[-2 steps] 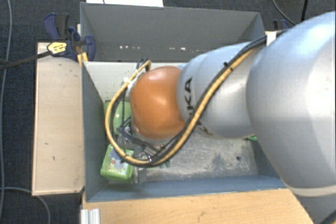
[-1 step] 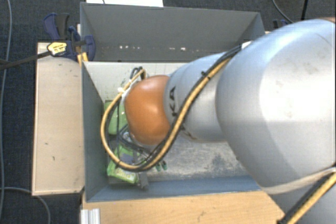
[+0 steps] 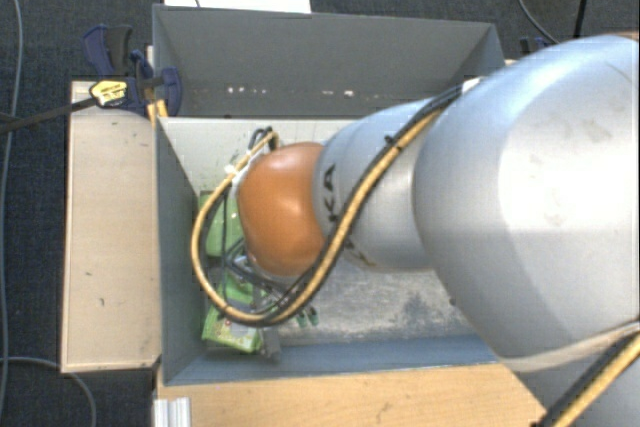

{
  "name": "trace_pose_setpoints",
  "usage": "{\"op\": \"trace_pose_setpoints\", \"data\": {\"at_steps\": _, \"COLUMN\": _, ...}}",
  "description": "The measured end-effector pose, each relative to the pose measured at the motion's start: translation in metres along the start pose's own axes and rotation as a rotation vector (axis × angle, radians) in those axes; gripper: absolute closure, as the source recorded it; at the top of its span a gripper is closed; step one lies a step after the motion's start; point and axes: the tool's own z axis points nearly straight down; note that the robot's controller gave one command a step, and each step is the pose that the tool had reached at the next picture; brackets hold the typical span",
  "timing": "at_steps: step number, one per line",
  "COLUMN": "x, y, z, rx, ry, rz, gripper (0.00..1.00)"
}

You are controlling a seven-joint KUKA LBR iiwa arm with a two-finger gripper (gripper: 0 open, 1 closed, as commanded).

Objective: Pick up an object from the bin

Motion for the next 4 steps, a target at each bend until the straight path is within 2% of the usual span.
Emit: {"op": "trace_pose_setpoints", "data": {"at_steps": 4, "x": 0.001, "y": -0.001, "z": -0.016, "rx": -0.002, "ry": -0.004, "rz": 0.006, "gripper": 1.00}}
